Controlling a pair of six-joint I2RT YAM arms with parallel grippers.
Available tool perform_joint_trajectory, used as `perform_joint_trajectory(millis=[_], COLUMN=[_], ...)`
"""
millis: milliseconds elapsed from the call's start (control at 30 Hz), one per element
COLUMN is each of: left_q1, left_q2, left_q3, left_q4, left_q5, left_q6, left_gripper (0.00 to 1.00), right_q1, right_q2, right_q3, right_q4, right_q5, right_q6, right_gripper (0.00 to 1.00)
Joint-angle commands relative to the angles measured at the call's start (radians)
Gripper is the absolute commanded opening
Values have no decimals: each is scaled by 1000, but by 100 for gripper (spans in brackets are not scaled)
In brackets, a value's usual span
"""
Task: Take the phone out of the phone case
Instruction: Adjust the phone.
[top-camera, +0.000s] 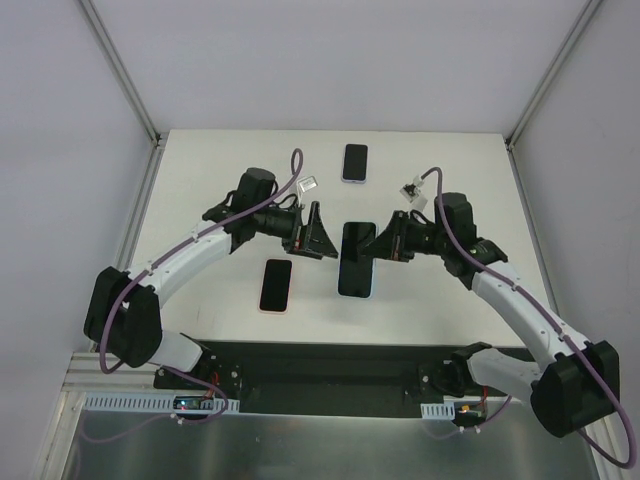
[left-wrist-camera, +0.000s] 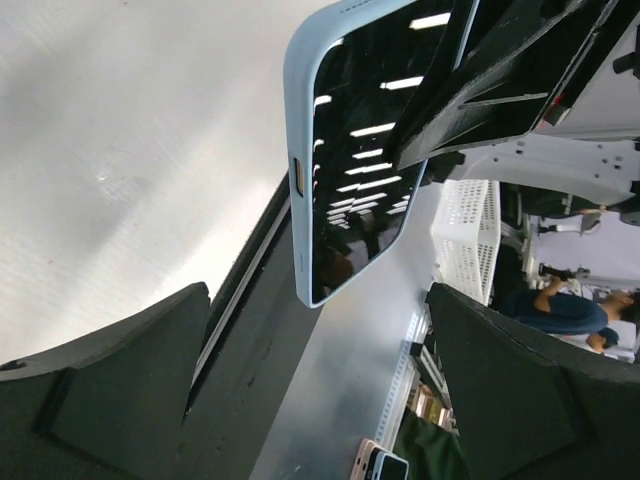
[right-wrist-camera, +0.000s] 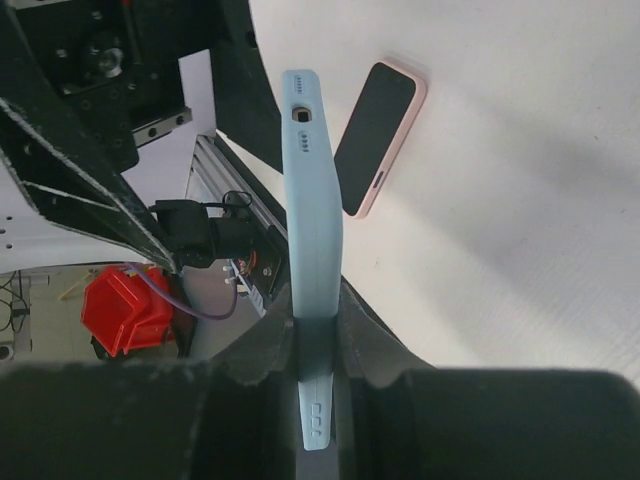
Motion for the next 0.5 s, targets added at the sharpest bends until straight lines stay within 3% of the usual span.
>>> perform_joint_trajectory(millis=[0, 67, 267, 467], left_q1=[-6, -6, -15, -46], left_q2=[-70, -79, -102, -118], left_q3=[-81, -156, -286, -338], left_q4=[372, 556, 837, 939], left_q5=[135, 163, 155, 118], left_q6=[-182, -288, -469, -552], left_gripper=[89, 89, 86, 84], right_q1=[-1, -1, -2, -1], right_q2=[-68, -74, -68, -14], right_q3=[48, 42, -1, -21], right_q4=[72, 104, 305, 451], right_q5=[-62, -45, -59, -105], right_q6=[-3, 46, 207, 327], right_gripper=[1, 1, 2, 1])
